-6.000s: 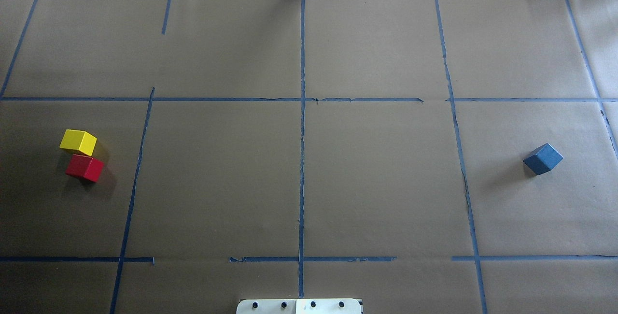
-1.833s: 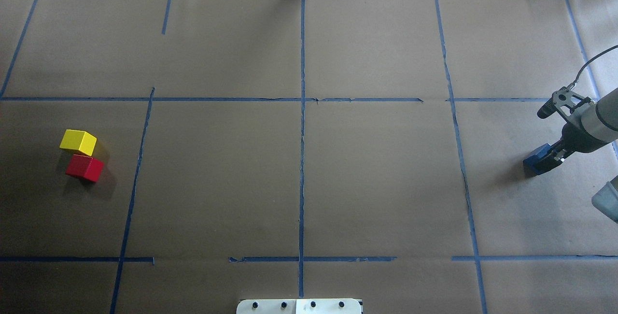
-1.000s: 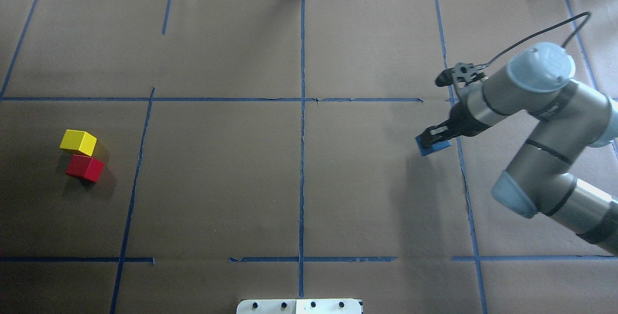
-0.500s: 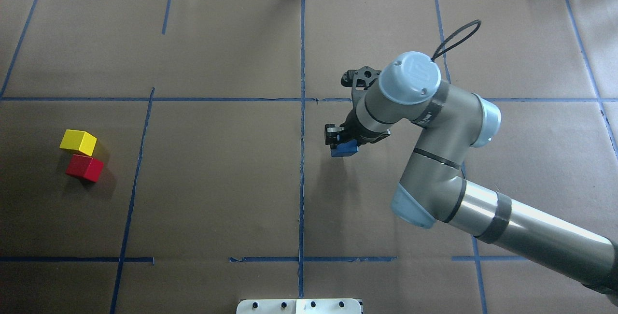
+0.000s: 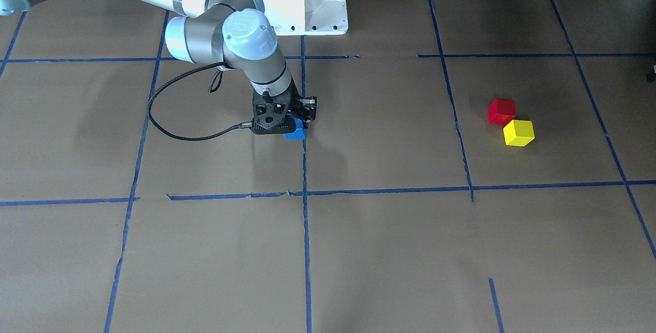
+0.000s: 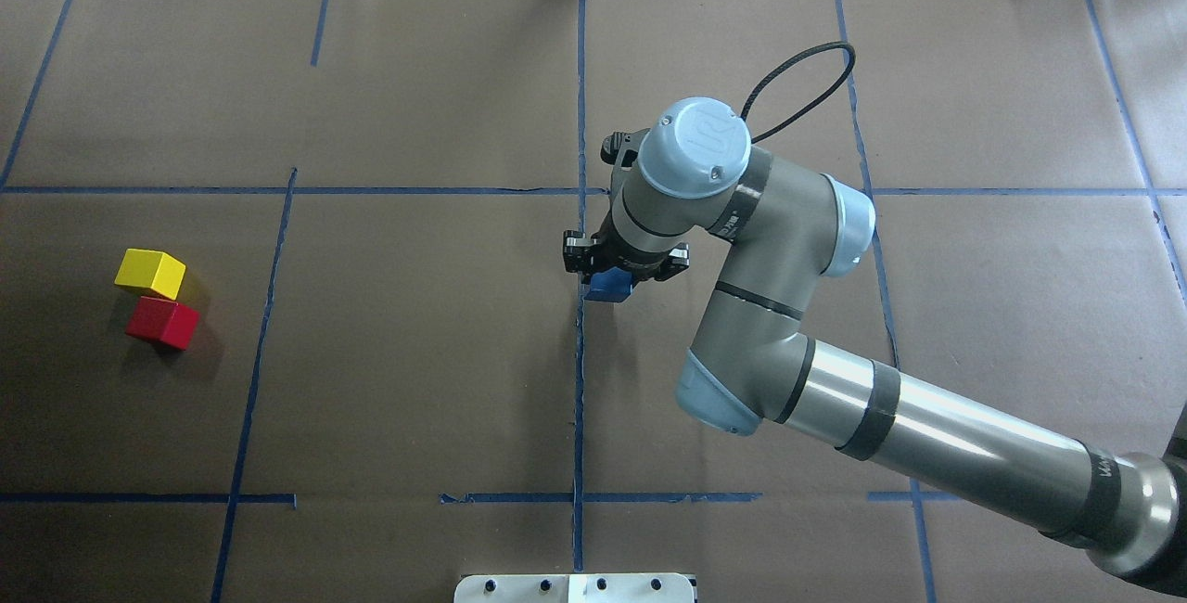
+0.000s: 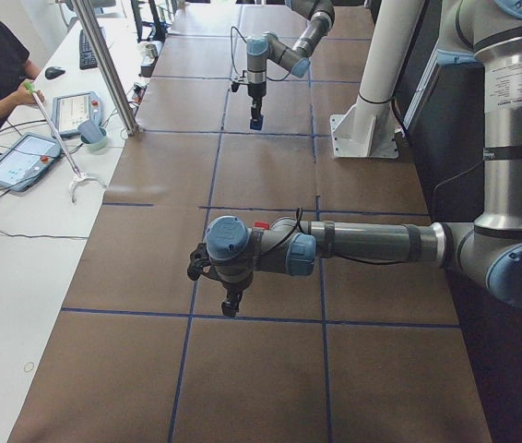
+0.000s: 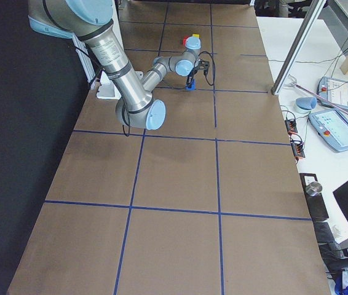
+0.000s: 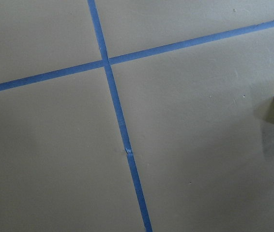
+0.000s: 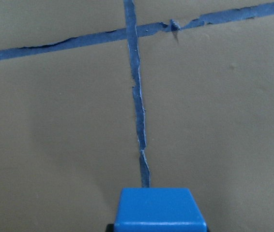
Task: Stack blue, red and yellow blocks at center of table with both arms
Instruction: 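Carry the blue cube with the right gripper to the table centre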
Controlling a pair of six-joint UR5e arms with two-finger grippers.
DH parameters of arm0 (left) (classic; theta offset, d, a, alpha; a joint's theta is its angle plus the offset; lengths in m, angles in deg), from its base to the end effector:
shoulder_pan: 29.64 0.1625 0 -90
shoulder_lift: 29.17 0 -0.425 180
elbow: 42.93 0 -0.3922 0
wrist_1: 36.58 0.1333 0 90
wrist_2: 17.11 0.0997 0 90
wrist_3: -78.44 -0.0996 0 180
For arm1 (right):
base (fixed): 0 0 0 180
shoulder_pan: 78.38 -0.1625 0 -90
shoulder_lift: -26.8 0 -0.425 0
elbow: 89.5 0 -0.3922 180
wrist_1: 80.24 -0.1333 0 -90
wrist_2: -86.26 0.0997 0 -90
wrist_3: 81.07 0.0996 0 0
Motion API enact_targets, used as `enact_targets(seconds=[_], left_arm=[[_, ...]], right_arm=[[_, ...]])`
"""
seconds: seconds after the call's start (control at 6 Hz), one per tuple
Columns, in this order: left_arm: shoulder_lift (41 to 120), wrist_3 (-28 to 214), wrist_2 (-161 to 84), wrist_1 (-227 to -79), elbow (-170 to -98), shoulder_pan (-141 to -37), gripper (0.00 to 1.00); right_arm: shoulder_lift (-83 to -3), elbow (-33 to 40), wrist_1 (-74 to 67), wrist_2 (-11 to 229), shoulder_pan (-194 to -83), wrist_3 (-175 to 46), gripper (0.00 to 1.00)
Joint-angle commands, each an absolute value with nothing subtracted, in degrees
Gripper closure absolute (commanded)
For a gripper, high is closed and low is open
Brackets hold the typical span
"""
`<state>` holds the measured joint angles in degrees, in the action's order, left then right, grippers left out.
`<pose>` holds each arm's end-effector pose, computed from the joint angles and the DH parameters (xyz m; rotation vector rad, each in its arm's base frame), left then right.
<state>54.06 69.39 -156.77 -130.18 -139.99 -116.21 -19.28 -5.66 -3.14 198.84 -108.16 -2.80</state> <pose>-0.0306 -0.4486 0.6401 0.1062 0.8643 0.2333 -0.5944 -0.4496 0.2097 -0.0349 -0.9455 0.1170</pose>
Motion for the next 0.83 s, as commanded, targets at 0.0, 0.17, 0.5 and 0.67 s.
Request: enact_targets(seconds=[0.0,0.17,0.5,0.67], left_arm=[[54.1,69.4,-156.8,-130.2,-140.2,-116.2,0.00],[54.1,69.5,-156.9,-130.2,-140.4,-116.2,0.00],[54.1,69.4,-157.9,-130.2,-140.8,-116.0,0.00],[54.1,69.7,-157.9,-131.2,-141.4,-113.0,0.00]], right_arm=[[-18.6,-7.1,-3.2,197.4,-107.4,-2.2,0.76],[-16.8,-9.1,-3.1,197.3,-107.4,-2.2,0.40],[-16.2,-9.0,-3.1,196.3,-107.0,-2.8,0.00],[-16.9,-6.4,-2.6,196.6,-107.6,-2.9,0.00]])
